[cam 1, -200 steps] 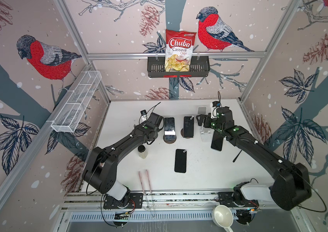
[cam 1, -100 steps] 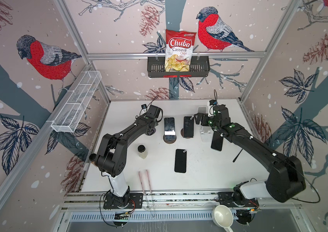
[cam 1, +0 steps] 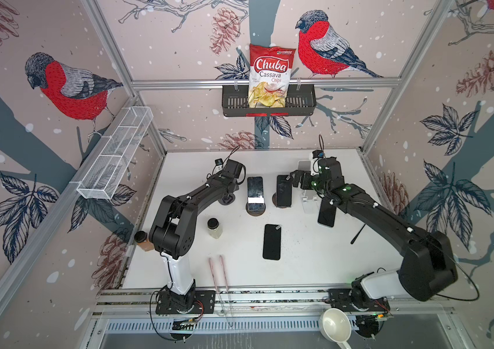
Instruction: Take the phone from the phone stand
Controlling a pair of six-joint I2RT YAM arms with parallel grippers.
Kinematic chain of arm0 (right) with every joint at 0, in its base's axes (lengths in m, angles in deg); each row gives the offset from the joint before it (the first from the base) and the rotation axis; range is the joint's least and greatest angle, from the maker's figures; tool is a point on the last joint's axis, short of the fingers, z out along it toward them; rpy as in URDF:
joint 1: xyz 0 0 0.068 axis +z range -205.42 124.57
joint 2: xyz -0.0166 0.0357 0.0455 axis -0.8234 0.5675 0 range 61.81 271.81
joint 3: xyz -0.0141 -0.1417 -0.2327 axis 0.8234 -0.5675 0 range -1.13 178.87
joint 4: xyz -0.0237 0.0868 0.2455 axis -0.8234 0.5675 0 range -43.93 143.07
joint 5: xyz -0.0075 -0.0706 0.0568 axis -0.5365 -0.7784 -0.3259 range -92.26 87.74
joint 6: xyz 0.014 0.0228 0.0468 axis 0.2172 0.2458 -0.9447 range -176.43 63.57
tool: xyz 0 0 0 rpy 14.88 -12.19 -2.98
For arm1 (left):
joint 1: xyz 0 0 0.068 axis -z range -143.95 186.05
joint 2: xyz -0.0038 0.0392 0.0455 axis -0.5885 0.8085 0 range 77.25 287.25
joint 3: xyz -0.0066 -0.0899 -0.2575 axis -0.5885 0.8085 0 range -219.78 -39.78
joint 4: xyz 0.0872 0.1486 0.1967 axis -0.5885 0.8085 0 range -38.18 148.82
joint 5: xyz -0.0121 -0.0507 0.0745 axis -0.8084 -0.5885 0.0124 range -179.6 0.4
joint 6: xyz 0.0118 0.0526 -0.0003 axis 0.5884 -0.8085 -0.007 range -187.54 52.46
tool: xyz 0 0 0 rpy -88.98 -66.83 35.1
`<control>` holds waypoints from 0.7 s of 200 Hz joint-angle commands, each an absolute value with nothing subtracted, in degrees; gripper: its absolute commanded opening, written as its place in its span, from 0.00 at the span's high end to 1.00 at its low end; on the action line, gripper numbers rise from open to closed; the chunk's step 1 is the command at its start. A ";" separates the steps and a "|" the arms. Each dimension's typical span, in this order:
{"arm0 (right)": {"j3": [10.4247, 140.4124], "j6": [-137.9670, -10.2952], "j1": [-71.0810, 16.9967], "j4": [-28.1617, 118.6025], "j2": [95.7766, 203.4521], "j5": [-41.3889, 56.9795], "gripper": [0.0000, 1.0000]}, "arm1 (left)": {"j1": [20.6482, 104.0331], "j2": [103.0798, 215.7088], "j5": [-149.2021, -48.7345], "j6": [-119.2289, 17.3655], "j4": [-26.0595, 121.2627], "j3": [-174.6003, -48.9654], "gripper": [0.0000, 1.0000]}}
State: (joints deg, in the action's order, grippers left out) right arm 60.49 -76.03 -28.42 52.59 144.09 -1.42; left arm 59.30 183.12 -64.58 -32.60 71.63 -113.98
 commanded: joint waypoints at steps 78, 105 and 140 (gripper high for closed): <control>61.66 -75.87 -26.84 51.53 145.39 -1.98 0.01 | 59.17 180.02 -64.58 -31.92 69.23 -110.87 0.23; 62.14 -75.85 -26.29 51.64 145.83 -2.06 0.01 | 59.17 178.93 -64.48 -31.24 70.44 -111.08 0.12; 62.45 -75.58 -25.22 51.89 146.23 -2.21 0.01 | 59.24 175.31 -65.35 -31.05 70.50 -110.41 0.04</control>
